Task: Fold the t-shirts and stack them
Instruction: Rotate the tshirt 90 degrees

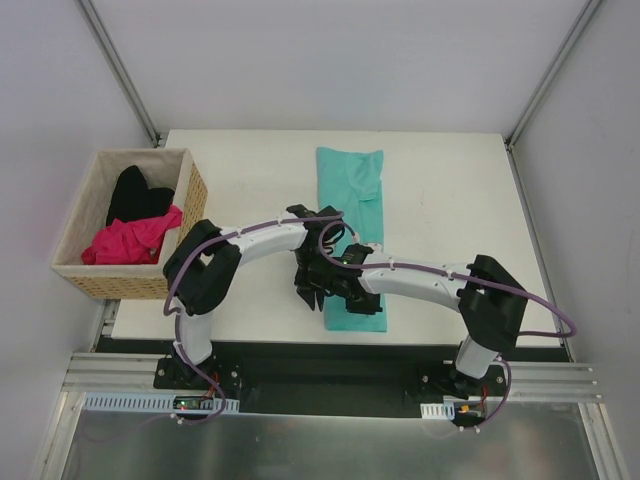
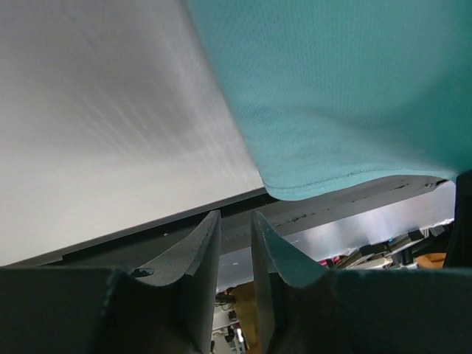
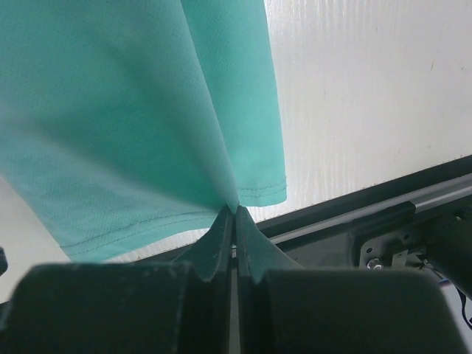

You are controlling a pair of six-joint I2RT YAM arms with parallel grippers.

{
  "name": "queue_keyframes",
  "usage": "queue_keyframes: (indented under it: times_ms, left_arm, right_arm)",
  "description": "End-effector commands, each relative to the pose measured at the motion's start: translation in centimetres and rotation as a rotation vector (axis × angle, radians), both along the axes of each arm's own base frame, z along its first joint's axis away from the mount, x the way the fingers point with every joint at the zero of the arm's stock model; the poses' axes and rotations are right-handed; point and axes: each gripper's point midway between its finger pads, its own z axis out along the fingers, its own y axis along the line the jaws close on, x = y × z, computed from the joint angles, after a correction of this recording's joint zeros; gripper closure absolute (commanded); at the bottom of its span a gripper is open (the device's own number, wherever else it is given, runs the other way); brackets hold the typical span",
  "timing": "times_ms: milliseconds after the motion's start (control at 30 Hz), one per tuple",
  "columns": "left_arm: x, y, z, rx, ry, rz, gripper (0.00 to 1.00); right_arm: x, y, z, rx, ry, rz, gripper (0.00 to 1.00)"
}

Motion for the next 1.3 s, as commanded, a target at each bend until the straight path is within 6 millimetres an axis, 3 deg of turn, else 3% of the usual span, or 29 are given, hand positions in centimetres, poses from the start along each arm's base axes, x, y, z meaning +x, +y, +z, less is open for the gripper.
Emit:
queue_keyframes:
  times_ms: [0, 567, 833, 1267]
  left_arm:
    - [-0.3, -1.4, -0.2, -0.010, 0.027, -0.013, 0.78]
    - [-1.2, -3.5, -2.8, -0.025, 0.127, -0.081, 0.78]
    - [-1.8, -2.6, -3.9, 0.018, 0.154, -0.088, 0.79]
    - [0.4, -1.8, -1.3, 0.016, 0.016, -0.037, 0.80]
  right_arm:
    - [0.0, 0.3, 1.1, 0.027, -0.033, 0.018, 0.99]
    - [0.2, 1.4, 1.3, 0.027, -0.024, 0.044, 0.99]
    - [0.4, 1.7, 1.5, 0.023, -0.021, 0.048, 0.99]
    - [0.6, 1.3, 2.7, 0.004, -0.050, 0.058, 0.99]
